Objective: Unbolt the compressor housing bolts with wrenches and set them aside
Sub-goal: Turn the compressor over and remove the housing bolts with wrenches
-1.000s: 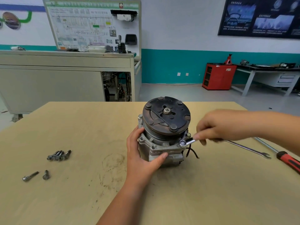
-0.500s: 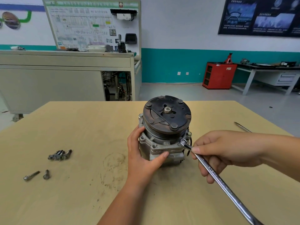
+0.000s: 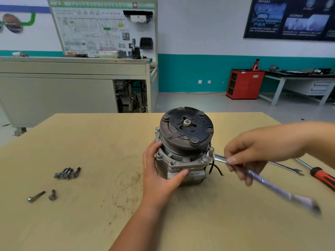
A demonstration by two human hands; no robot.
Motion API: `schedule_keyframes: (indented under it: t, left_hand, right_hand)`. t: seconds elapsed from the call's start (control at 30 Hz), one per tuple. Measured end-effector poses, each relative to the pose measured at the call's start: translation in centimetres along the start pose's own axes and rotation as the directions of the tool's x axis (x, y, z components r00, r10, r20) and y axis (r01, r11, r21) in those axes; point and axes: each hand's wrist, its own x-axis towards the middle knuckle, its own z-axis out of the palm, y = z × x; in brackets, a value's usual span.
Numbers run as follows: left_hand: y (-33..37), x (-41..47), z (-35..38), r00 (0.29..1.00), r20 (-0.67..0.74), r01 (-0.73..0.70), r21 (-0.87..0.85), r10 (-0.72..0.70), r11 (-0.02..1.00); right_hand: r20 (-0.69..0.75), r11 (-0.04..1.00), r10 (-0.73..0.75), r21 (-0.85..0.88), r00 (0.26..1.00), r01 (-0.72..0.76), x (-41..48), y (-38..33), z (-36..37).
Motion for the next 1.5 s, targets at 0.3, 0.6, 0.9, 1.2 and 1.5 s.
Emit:
schedule_keyframes:
  t: [0.3,0.6,0.9,1.2,1.5]
  left_hand:
    - [-0.1,0.1,0.0,1.0,-0.009,-0.013,0.0,0.013,1.0]
    - [0.0,0.0,0.0,1.0,0.007,0.003,-0.002,-0.003,1.0]
    - [0.0,0.0,-0.1,1.0,0.006,0.01,-0.001,-0.01,1.0]
    - [-0.1,0.1,0.0,1.0,-0.003,0.001,-0.004,-0.001,1.0]
    - [0.1,0.1,0.0,1.0,0.0,-0.003,-0.003,0.003,1.0]
  right_hand:
    - [-0.02,0.922,-0.026,0.385,0.999,0.032,0.9,-0.4,3.3]
    - [-0.032,0.951,0.045,0.308,0.998,-0.033,0.8,-0.7,3.0]
    - [-0.194,0.888,-0.138,-0.458,0.971,0.034,1.0,-1.8,-1.1]
    - [-0.097,0.973,0.007,0.231,0.995,0.015,0.8,-0.2,2.8]
    - [-0.253,0.868,-0.097,-0.494,0.963,-0.042,1.2,-1.9,0.7]
